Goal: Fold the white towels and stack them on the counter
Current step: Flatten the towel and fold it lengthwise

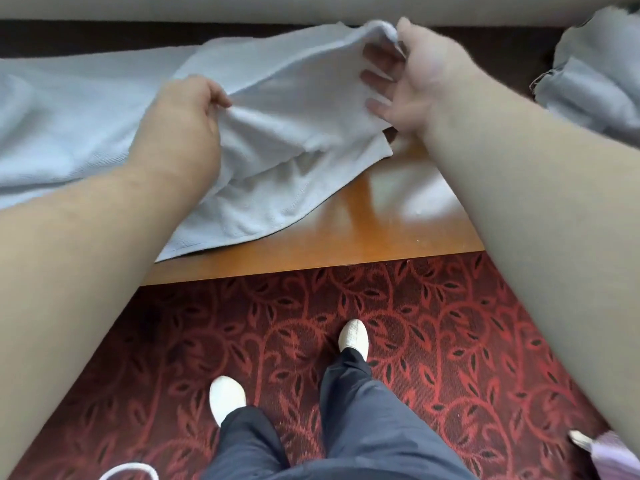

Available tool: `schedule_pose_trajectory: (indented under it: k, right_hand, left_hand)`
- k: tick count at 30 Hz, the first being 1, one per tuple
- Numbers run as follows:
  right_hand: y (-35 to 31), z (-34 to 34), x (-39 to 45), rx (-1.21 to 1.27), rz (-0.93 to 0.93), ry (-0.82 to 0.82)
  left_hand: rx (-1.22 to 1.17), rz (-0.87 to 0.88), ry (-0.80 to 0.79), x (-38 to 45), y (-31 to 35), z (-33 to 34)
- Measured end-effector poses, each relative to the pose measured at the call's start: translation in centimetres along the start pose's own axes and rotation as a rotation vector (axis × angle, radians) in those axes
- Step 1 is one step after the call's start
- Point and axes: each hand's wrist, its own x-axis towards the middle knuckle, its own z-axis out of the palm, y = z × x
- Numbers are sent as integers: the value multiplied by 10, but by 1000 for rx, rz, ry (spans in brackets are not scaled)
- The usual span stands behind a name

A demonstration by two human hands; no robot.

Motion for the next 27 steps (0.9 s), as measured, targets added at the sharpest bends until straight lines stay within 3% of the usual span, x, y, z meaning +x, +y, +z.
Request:
schedule_pose_trajectory:
  k: [3, 6, 7, 9, 10, 11, 13, 17, 22, 27]
  right_hand:
    - [2, 9, 13, -288, -153, 11]
    - [18, -6, 19, -694, -287, 316]
    - [28, -15, 18, -797, -260, 381]
    - [52, -32, 11, -961, -117, 362]
    - [65, -38, 6, -999, -41, 318]
    - [75, -42, 0, -1008, 9, 290]
    - [84, -43, -3, -1006, 54, 295]
    - [79, -36, 0, -1074, 103, 205]
    - [84, -29, 4, -578, 150, 349]
    - [91, -19, 13, -452, 197, 352]
  left_hand:
    - [217, -98, -106, 25, -14, 8]
    - [461, -210, -246, 17, -16, 25]
    - [481, -159, -227, 7, -14, 27]
    - [435, 198, -88, -22, -8, 35]
    - [404, 382, -112, -39, -5, 41]
    - [361, 477, -226, -56, -3, 48]
    - [331, 376, -461, -83, -2, 62]
    - [336, 232, -374, -93, -9, 72]
    - [366, 224, -364, -80, -8, 70]
    - [498, 206, -413, -84, -7, 66]
